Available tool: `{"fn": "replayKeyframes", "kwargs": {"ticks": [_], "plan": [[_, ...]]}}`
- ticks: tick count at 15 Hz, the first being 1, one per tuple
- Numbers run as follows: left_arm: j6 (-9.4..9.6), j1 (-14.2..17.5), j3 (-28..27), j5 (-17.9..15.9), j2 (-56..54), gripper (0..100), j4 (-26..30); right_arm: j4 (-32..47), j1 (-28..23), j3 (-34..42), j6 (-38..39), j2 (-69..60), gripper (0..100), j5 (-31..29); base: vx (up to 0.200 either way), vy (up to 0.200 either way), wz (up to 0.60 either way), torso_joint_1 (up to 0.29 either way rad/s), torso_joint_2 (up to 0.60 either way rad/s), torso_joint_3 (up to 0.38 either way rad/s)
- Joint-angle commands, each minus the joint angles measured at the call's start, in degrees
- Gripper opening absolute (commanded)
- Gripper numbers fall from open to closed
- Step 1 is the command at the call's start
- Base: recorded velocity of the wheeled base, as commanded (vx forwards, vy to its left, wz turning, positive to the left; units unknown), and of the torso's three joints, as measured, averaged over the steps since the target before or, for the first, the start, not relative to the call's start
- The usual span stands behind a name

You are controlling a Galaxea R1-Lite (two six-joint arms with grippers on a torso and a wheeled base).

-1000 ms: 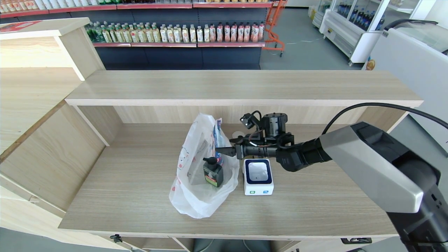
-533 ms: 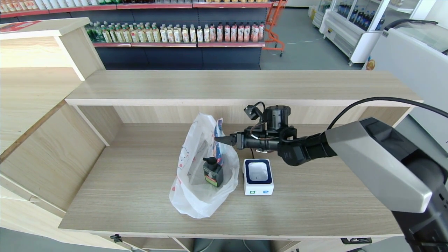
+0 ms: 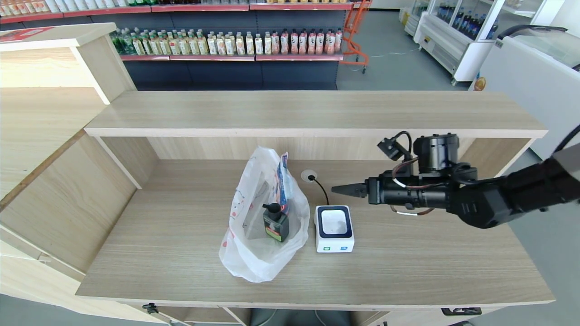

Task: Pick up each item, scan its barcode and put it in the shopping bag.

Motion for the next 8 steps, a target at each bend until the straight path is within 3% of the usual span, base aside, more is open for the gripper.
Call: {"fn": "replayKeyframes", "kwargs": {"ticks": [1, 3, 5, 8], "plan": [[-0.03, 0.00, 0.01, 0.00, -0.02, 100, -0.01, 5.64, -10.51, 10.56, -6.82, -19.42, 100, -4.38, 0.000, 0.000, 0.00, 0.000, 0.00, 0.000], [-0.03, 0.00, 0.01, 0.00, -0.02, 100, -0.01, 6.43, -13.41, 16.89, -9.37, -26.45, 100, -17.66, 0.000, 0.000, 0.00, 0.000, 0.00, 0.000], [-0.03, 0.00, 0.01, 0.00, -0.02, 100, -0.01, 6.43, -15.78, 25.06, -9.72, -36.12, 100, -26.36, 0.000, 0.000, 0.00, 0.000, 0.00, 0.000], [-0.03, 0.00, 0.01, 0.00, -0.02, 100, -0.01, 6.70, -16.66, 37.45, -9.19, -52.82, 100, -32.33, 0.000, 0.000, 0.00, 0.000, 0.00, 0.000]]}}
